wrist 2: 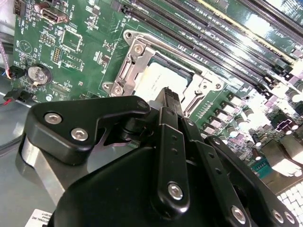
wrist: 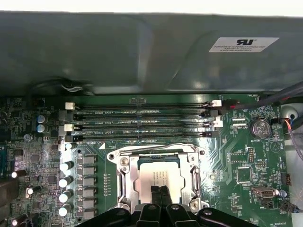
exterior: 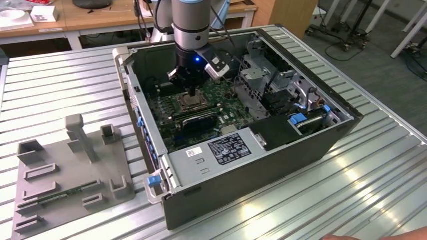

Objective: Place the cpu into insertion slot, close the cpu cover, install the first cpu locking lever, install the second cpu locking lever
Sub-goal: 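Install the second cpu locking lever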

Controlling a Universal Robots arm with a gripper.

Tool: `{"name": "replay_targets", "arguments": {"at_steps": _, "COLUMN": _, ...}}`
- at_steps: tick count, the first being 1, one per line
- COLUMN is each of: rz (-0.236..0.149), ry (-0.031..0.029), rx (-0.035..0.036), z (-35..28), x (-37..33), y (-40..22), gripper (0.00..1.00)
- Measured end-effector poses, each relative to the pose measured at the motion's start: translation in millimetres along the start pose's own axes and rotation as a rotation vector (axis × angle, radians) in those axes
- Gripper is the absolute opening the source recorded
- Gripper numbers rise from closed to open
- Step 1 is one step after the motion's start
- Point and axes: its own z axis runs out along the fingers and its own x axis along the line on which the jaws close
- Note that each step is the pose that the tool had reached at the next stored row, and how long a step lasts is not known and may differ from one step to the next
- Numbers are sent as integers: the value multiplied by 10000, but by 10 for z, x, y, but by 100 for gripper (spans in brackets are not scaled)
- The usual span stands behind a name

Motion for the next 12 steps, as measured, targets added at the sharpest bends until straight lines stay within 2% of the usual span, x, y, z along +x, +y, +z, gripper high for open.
{"name": "replay_targets", "arguments": {"at_steps": 4, "rz": 8, "ry": -5, "rx": -90, "z": 2, "x": 0, "y": 0, "gripper": 11}}
{"name": "replay_targets", "arguments": {"at_steps": 12, "rz": 7, "ry": -5, "rx": -92, "z": 17, "x": 2, "y": -2, "gripper": 11}}
